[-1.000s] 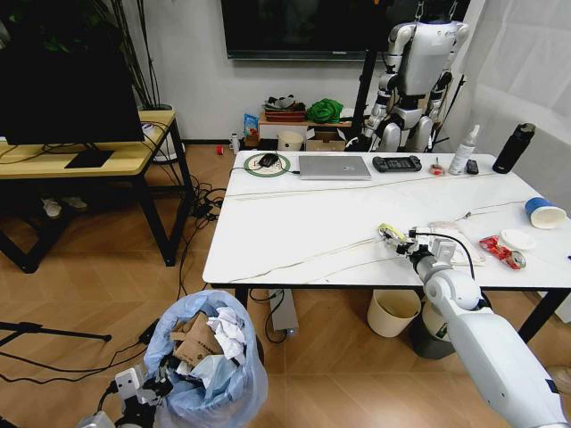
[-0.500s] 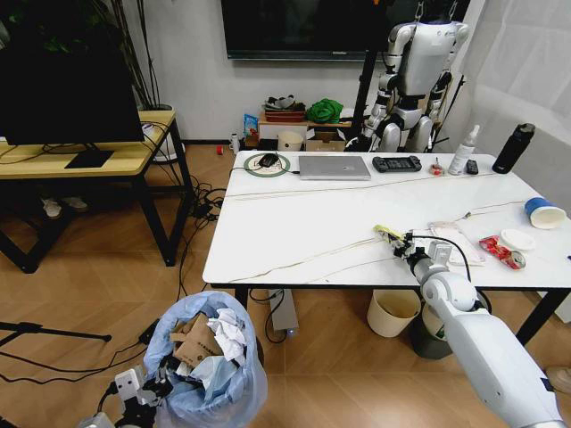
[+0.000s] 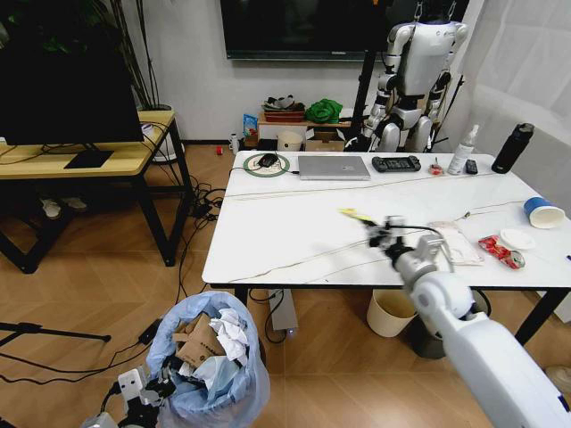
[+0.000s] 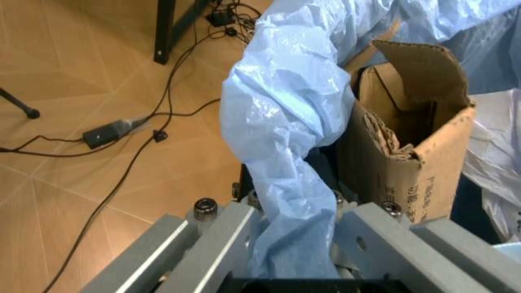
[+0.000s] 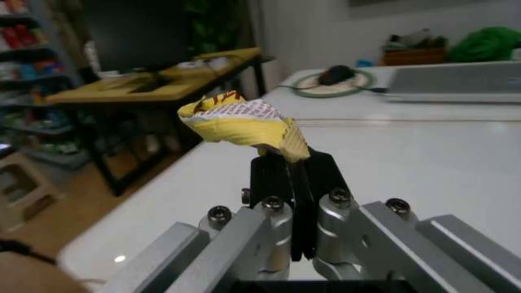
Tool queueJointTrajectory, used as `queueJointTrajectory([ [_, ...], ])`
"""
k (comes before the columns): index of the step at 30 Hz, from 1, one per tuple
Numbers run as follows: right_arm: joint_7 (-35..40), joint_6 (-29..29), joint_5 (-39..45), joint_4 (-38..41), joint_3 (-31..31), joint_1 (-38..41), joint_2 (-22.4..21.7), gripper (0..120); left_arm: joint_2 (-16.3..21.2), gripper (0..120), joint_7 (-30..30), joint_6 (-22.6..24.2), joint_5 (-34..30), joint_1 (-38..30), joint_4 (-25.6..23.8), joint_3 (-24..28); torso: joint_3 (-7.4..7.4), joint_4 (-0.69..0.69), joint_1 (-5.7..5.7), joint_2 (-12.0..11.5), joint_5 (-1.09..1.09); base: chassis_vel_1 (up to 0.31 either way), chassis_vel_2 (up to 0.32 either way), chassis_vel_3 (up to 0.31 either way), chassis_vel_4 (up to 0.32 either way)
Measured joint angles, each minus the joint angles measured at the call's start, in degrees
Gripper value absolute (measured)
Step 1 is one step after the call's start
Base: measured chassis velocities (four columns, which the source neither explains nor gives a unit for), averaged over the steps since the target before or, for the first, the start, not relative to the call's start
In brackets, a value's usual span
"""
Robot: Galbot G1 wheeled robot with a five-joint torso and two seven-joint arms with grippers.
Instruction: Pick up the trash bin and place the trash from the table into it.
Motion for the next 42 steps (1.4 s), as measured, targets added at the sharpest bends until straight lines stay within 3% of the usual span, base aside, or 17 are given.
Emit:
queueJointTrajectory([
  [2, 0.0, 0.0, 0.0, 0.0, 0.0, 0.0, 0.0, 0, 0.0, 0, 0.0, 0.0, 0.0, 0.0, 0.0, 0.0, 0.0, 0.0, 0.0, 0.0, 0.0, 0.0, 0.0, 0.0, 0.0],
  [8, -0.9, 2.2, 2.1, 10.5, -15.2, 0.6, -0.4, 0, -0.5, 0, -0.1, 0.1, 0.1, 0.4, -0.3, -0.4, 0.0, 0.0, 0.0, 0.0, -0.03, 0.0, 0.0, 0.0, 0.0],
  [10, -1.1, 2.4, 2.1, 11.1, -16.5, 0.6, -0.4, 0, -0.5, 0, -0.1, 0.1, 0.2, 0.3, -0.3, -0.4, 0.0, 0.01, 0.0, 0.0, 0.01, 0.0, 0.0, 0.0, 0.0],
  [12, -2.2, 4.0, 1.0, 13.1, -25.4, 1.1, -0.4, 0, -1.1, 0, -0.3, 0.3, 0.5, 0.3, -0.4, -0.4, 0.0, 0.0, 0.0, 0.0, 0.0, 0.0, 0.0, 0.0, 0.0],
  [15, -2.9, 5.7, -2.7, 12.5, -33.1, 1.5, -0.2, 0, -1.7, 0, -0.5, 0.6, 0.8, 0.1, -0.8, -0.1, 0.0, 0.0, 0.0, 0.0, 0.01, 0.0, 0.0, 0.0, 0.0],
  [18, -3.2, 6.1, -4.9, 10.7, -36.5, 1.6, 0.4, 0, -2.0, 0, -0.7, 0.7, 0.9, 0.1, -1.3, 0.0, 0.0, 0.0, 0.0, 0.0, 0.01, 0.0, 0.0, 0.0, 0.0],
  [23, -3.8, 5.4, -9.4, 7.8, -36.3, -0.8, 0.0, 15, -2.6, 0, -0.9, 0.8, 1.0, 0.3, -1.7, 0.3, 0.01, -0.01, 0.0, 0.0, 0.02, 0.0, 0.0, 0.0, 0.0],
  [30, -3.9, 5.7, -10.0, 8.6, -34.9, -1.6, -0.8, 40, -2.6, 0, -1.2, 1.0, 1.0, 0.1, -1.1, 0.9, 0.01, -0.01, 0.0, 0.0, 0.02, 0.0, 0.0, 0.0, 0.0],
  [32, -3.9, 5.7, -10.0, 8.7, -34.9, -1.6, -0.9, 41, -2.6, 0, -1.3, 1.0, 1.0, 0.1, -1.1, 0.9, 0.01, -0.01, 0.0, 0.0, 0.02, 0.0, 0.0, 0.0, 0.0],
  [36, -3.9, 6.5, -9.7, 9.6, -34.2, -1.6, -1.2, 62, -2.3, 0, -1.4, 1.1, 1.0, -0.2, -0.6, 1.2, 0.01, -0.01, 0.0, 0.0, 0.02, 0.0, 0.0, 0.0, 0.0],
  [38, -3.8, 6.7, -9.4, 10.0, -33.7, -1.6, -1.2, 66, -2.3, 0, -1.5, 1.1, 1.0, -0.2, -0.5, 1.3, 0.01, -0.01, 0.0, 0.0, 0.02, 0.0, 0.0, 0.0, 0.0],
  [42, -0.3, 7.3, -5.5, 11.7, -28.0, -2.0, -1.2, 84, -1.9, 0, -1.7, 1.2, 0.9, -0.3, 0.2, 1.7, 0.01, 0.01, 0.0, 0.0, 0.02, 0.0, 0.0, 0.0, 0.0],
])
